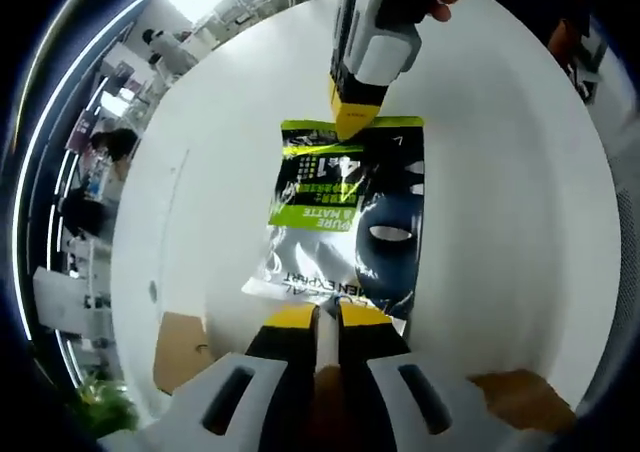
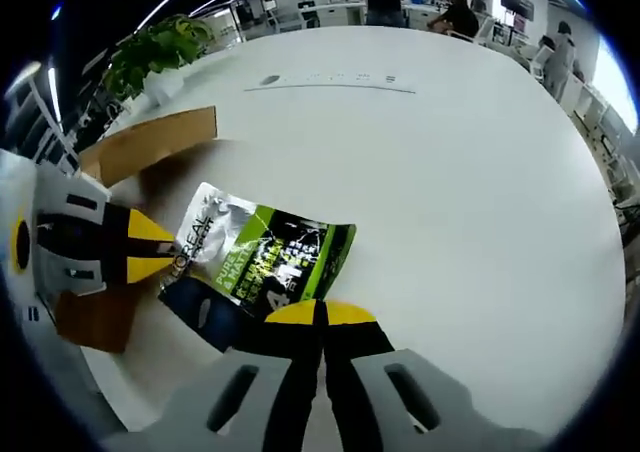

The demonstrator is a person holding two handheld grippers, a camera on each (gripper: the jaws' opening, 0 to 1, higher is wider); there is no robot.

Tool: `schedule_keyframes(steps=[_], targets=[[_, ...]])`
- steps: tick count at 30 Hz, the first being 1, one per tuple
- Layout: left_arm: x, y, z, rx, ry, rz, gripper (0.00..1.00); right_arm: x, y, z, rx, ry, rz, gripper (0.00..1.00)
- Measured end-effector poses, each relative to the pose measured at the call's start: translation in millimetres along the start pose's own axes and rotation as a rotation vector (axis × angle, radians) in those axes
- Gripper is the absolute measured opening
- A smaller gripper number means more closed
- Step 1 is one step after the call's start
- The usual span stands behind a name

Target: Operate the shoe box by opening the lid, removing the specified soft item, and placing it in the target area until the item is outside and the box remains undamaged.

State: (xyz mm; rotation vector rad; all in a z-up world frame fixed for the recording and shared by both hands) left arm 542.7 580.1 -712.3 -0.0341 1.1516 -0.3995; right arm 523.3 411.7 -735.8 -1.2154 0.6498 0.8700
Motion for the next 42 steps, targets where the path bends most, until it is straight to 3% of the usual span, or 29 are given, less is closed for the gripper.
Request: schedule_keyframes(steps=[6, 20, 27, 42], targets=[[-10, -0.7, 2.7, -0.031, 0.006, -0.025, 0.08, 1, -1.0, -1, -0.001, 0.004, -0.001, 0.0], [-41, -7.4, 8.0, -0.21, 0.013, -0.137, 0.13, -1, 1.9, -2, -0.045, 0.0, -0.002, 0.01], [-59, -2.8, 11.0, -0.291, 0.007, -0.185, 0.14, -5, -2.2, -5, -0.135, 0.02, -0.037, 0.05], [-91, 15.9, 11.4, -0.446, -0.005, -0.27, 0.18, -44, -5.0, 0, -0.248, 0.012, -0.106, 0.21]])
Point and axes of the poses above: the point that each gripper's makers call its tool centre point, and the gripper's own axes: x roughly forward along the fingers, z roughly to its left, y roughly out of its underside, the point moved 8 cm from there along -x, roughly backward along the fingers, and after that the axes turned 8 degrees about x, right-handed, at the moved point
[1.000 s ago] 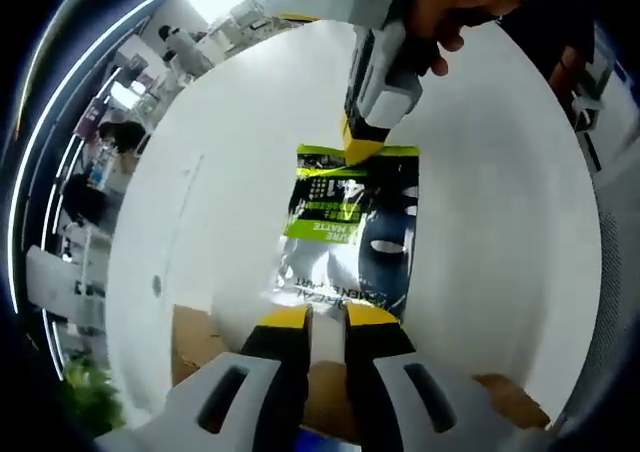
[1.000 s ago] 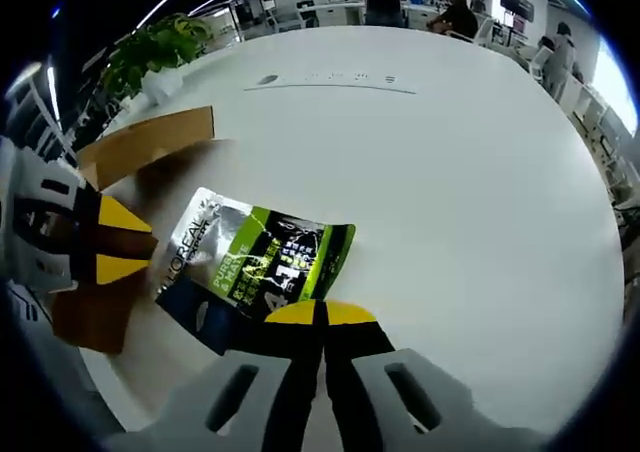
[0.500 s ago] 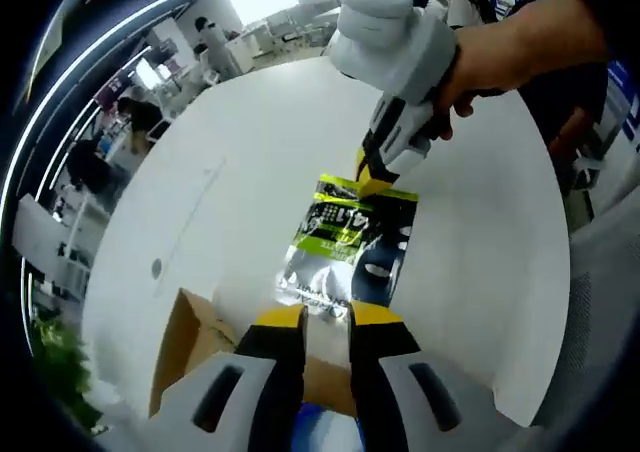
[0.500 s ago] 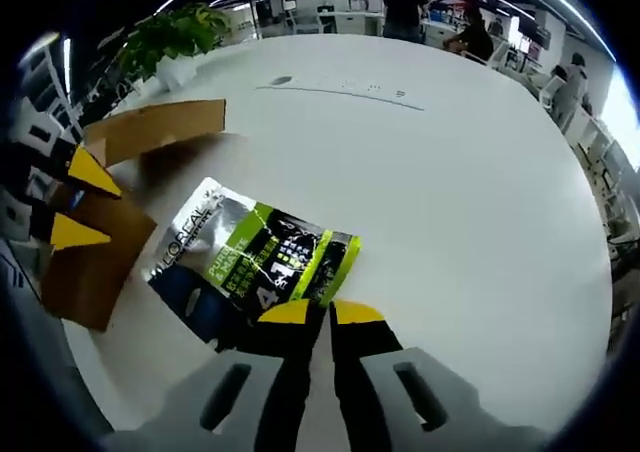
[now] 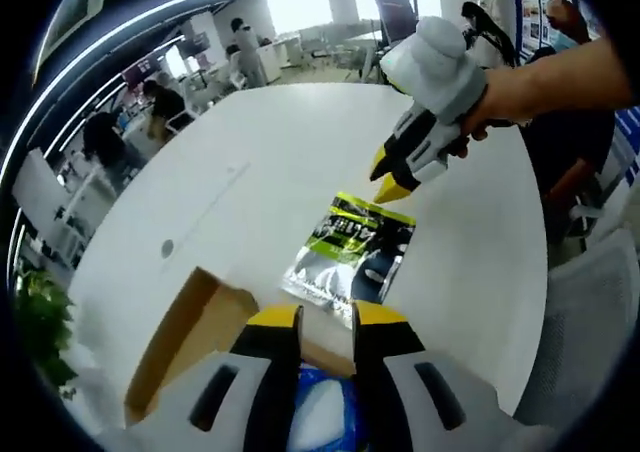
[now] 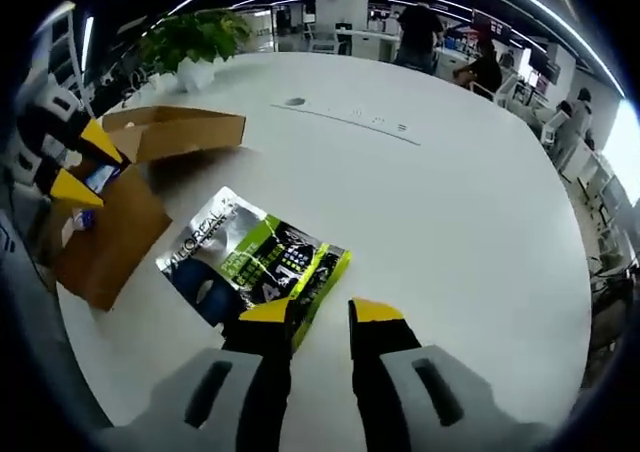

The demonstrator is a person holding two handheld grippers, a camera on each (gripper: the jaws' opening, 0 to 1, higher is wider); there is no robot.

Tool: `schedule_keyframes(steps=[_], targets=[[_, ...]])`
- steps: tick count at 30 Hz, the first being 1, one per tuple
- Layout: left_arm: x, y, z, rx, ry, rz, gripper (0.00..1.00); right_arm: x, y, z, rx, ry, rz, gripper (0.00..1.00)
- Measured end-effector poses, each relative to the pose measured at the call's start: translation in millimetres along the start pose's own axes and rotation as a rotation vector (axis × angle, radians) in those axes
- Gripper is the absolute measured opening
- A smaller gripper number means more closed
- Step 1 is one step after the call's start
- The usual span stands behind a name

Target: Operate the shoe box by opening the lid, removing the specified soft item, and placing it in the target area until the item is outside and the box remains undamaged.

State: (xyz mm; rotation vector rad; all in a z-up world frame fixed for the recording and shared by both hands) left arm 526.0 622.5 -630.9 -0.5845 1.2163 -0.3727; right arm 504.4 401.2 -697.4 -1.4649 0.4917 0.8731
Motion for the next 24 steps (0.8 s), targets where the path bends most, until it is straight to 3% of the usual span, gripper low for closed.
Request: schedule_keyframes(steps=[10, 14, 24], targets=[[-19, 18.6, -2.0, -0.085, 0.003, -0.029, 0.25, -27, -4.4, 16, -0.034, -0.027, -0.035, 0.31], [-27, 24.3, -0.7, -0.113, -0.004, -0.038, 0.27, -39, -9.8, 26, -0.006, -0.052, -0.058, 0.33], [-59, 43.6, 7.1, -0.219, -0.071, -0.083, 0.33, -66, -20.2, 56, 0.038, -0.104, -0.124, 0.37]])
Point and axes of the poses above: the point that each gripper's makers call its tool centre point, and the gripper's own axes: x roughly forward along the fingers, z roughly to its left, y roughly out of its underside, the point moved 8 cm from there along -x, roughly backward along the fingers, and after that the axes turned 8 degrees about x, right-handed, at the moved point
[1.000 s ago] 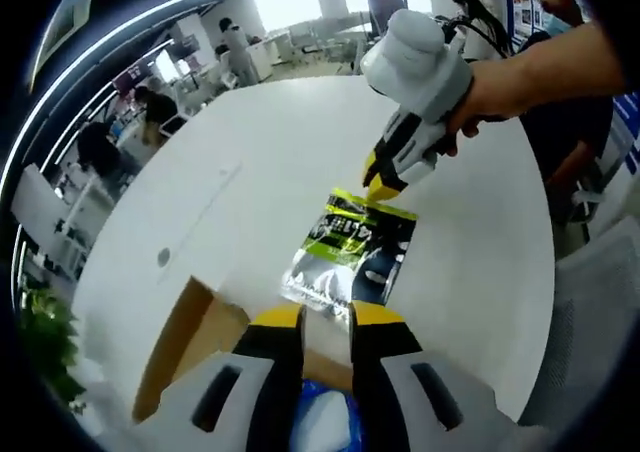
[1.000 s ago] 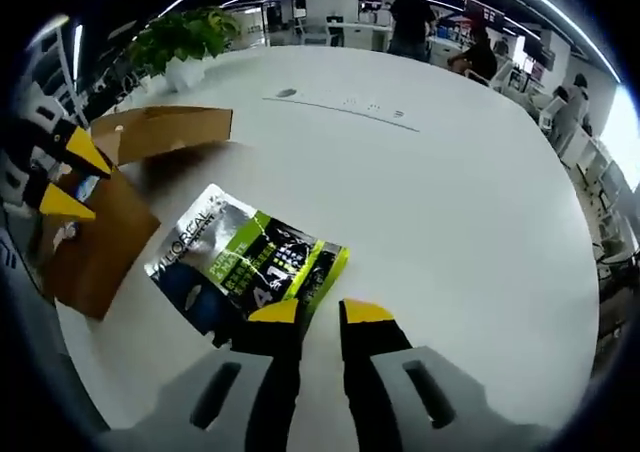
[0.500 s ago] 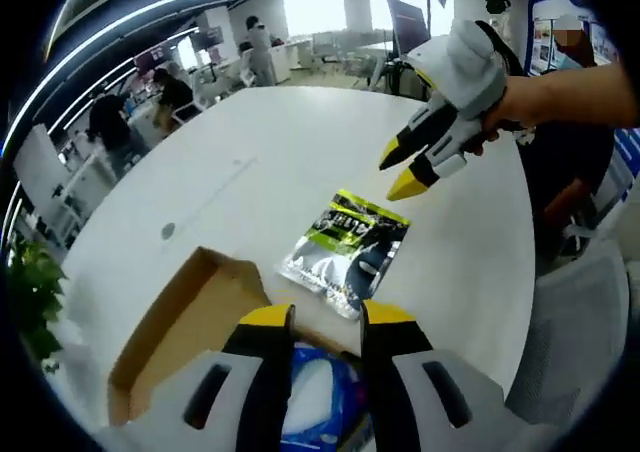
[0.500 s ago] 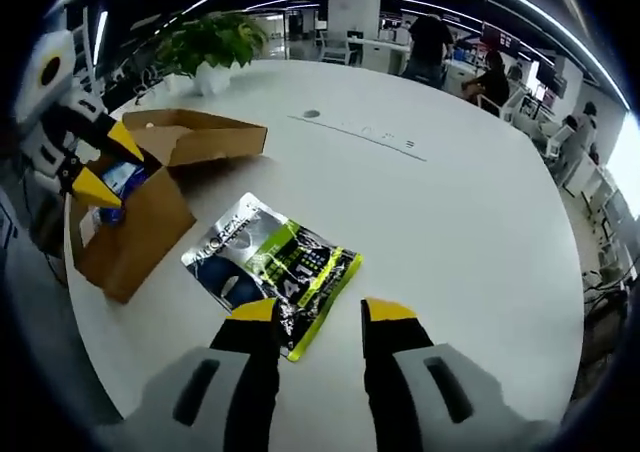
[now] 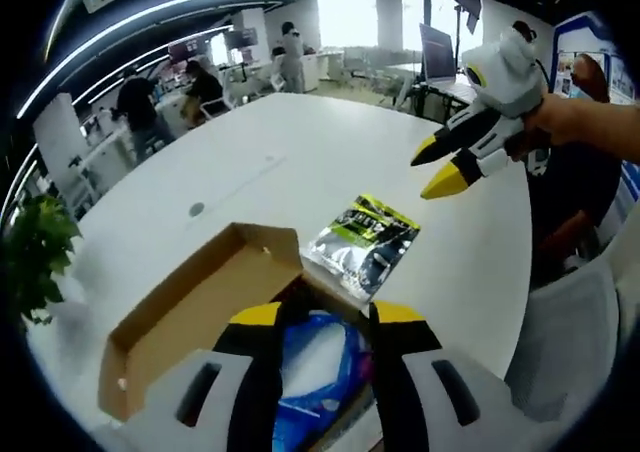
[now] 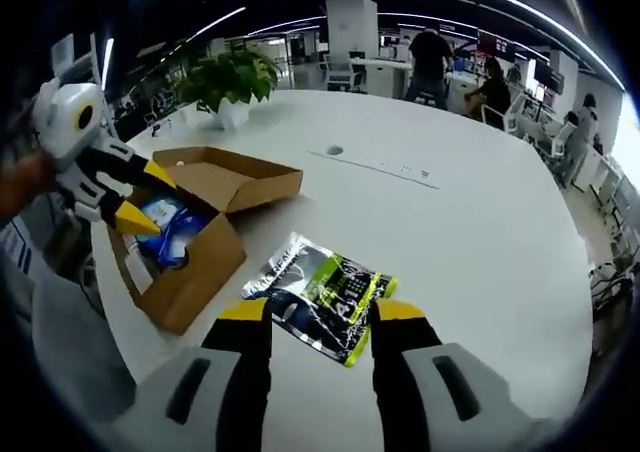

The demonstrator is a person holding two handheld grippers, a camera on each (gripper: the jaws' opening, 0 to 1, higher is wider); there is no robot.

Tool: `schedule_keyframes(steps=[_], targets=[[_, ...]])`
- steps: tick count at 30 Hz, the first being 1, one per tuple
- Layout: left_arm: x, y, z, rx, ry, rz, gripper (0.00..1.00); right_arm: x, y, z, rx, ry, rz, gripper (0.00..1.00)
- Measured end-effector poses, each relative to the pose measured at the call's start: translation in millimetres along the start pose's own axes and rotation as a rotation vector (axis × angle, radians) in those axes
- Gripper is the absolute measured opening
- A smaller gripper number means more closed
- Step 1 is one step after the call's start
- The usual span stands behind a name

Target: Operate the shoe box by opening the lid, removing the specified soft item, and placing it in the target area until the item is outside and the box remains undamaged.

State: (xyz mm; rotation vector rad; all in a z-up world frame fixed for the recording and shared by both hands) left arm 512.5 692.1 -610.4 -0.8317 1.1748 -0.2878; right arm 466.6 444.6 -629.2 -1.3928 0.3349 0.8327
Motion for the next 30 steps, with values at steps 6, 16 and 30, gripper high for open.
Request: schedule_keyframes(steps=[6, 16, 30], targets=[[-19, 11.3, 7.4, -0.027, -0.038, -0.011, 0.35, -6, 0.9, 21, 0.007, -0.034, -0.004, 0.39], [-46, 36.9, 22.7, -0.078, -0.101, -0.012, 0.36, -7, 0.0, 55, -0.002, -0.1, -0.01, 0.4], [-78, 81.2, 34.0, -0.146, -0.165, 0.011, 0.37, 10, 0.0, 99, -0.033, -0.188, 0.0, 0.42]])
Point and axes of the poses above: the point that each gripper's makers call its tool centre point, and the gripper's own axes: x roughly forward along the fingers, z roughly to its left, y roughly out of its underside, the point moved 8 cm from there along -x, roughly backward along the fingers, and after that the axes turned 8 degrees about x, right-handed, at the moved point
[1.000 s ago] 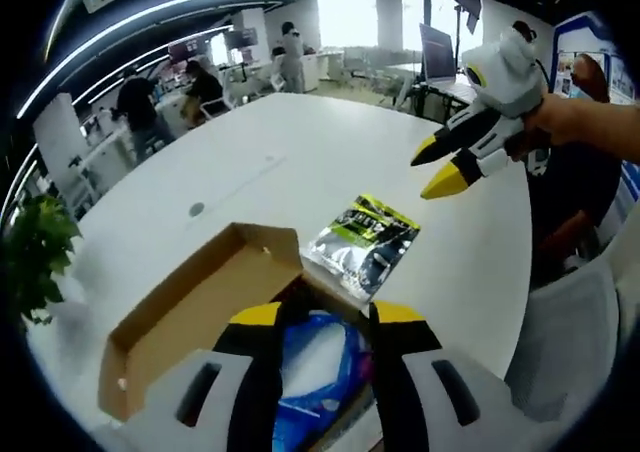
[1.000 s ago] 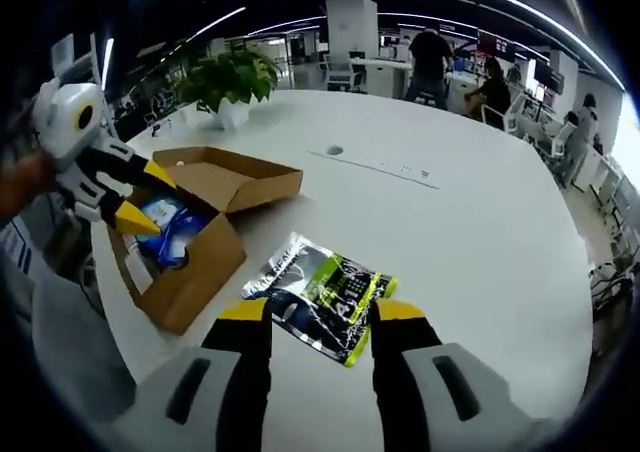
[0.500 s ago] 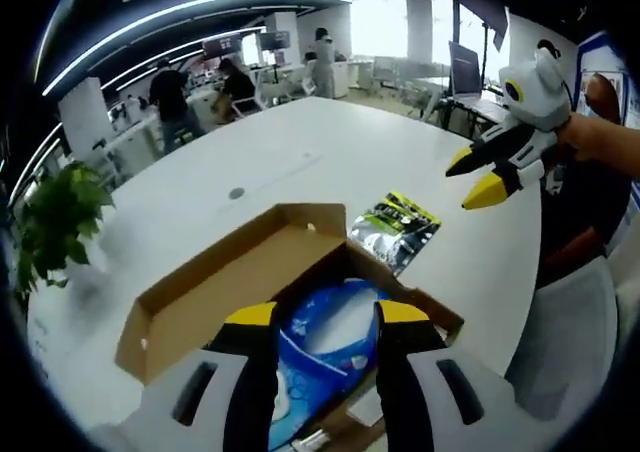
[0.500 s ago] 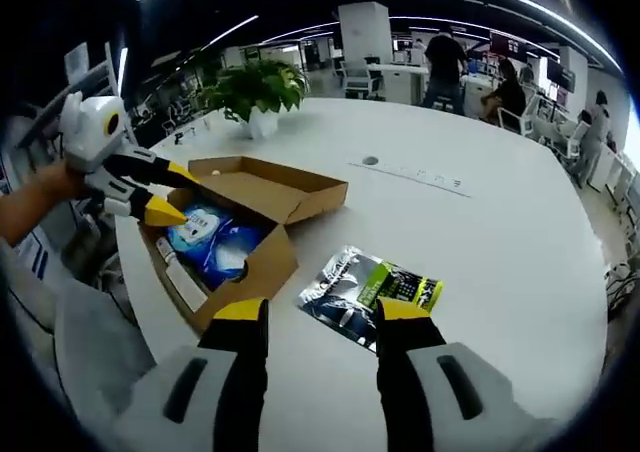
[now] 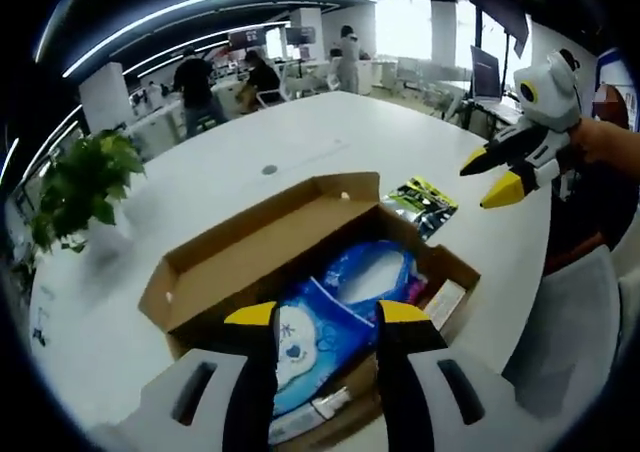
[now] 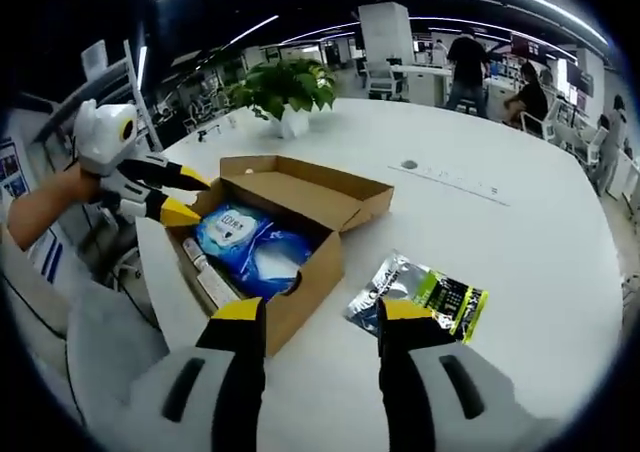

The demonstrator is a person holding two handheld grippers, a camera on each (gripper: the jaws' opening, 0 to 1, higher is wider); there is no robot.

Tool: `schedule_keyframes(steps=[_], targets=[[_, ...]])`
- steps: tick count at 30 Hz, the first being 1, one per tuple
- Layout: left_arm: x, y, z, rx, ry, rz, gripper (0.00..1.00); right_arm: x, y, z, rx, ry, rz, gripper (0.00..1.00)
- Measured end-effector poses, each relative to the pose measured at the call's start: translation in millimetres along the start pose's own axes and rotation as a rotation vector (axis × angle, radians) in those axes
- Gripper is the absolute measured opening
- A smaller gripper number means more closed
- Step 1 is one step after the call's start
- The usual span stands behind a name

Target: Operate the shoe box by opening the lid, removing the specified soft item, and placing it in the target area until the item is outside and the box remains undamaged.

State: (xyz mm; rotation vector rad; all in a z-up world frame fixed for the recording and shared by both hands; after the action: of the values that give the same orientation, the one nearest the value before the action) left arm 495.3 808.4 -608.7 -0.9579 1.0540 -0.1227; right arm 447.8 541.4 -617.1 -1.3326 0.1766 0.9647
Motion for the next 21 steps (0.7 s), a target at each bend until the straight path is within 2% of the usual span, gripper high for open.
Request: schedule_keyframes(steps=[10, 21], targets=[[-18, 27.6, 15.2, -0.065, -0.068, 0.019, 0.37, 22, -4.7, 21, -0.024, -0.055, -0.007, 0.41], [-31, 56.5, 29.2, -0.145, -0.114, 0.042, 0.36, 51, -11.1, 38, -0.047, -0.109, 0.004, 0.4]])
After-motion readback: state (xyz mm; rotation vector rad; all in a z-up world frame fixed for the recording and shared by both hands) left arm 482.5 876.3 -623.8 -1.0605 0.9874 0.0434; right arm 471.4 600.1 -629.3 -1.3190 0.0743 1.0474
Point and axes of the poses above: the point that each gripper's makers call its tool centre point, and the gripper's own axes: x roughly forward along the fingers, z roughly to its left, y roughly out of its underside, the point moved 8 cm from there along -x, roughly backward along the fingers, and after that the axes turned 8 degrees about x, right-handed, at the moved point
